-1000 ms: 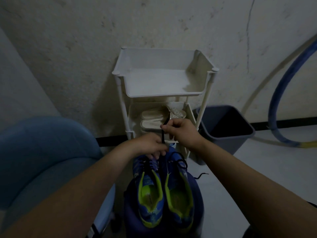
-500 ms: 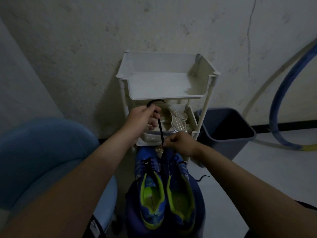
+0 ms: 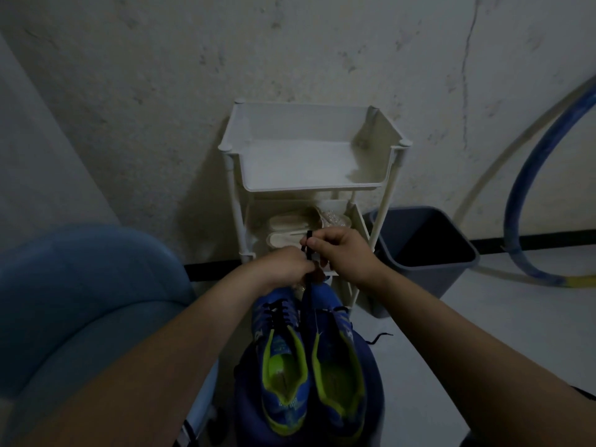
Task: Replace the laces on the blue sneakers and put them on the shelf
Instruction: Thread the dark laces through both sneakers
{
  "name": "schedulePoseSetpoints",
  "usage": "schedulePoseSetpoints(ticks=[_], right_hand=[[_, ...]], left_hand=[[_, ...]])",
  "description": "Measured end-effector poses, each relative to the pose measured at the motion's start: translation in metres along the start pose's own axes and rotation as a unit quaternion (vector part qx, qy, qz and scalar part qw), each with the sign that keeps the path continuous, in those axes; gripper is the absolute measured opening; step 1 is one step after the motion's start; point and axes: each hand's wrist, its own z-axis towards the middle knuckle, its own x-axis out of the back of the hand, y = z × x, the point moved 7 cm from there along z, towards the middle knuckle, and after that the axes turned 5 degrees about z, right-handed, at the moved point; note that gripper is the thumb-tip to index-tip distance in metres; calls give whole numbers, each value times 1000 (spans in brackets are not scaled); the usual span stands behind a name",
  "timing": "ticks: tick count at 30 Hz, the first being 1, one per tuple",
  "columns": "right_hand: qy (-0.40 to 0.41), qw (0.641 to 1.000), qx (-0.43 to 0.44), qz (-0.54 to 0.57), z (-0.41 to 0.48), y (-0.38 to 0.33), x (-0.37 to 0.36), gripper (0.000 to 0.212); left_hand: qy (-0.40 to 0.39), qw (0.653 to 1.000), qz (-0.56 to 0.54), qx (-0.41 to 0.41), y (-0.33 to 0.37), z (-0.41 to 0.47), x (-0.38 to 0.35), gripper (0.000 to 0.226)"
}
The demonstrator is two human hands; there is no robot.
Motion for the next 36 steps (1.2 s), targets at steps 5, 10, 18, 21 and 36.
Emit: schedulePoseSetpoints(ticks=[5,10,18,21,36], right_hand=[[-67,975,-119,-174,-7,50,-1,15],[-212,869,-132,-426,-26,99,-17,65],[-250,817,-118,-506,-31,108,-16,74],[-228,847,-130,-462,-31,104,-18,66],[-95,870,-247,-416,-38,125,20,52]], left_hand=[[56,996,-65,3,-6,5,6,37],[101,982,-160,-24,-1,2,14,33],[228,973,39,-3,-3,-8,67,34],[223,970,-96,-5,-17,-9,81,27],[22,977,-173,-126,48,-33,45,40]])
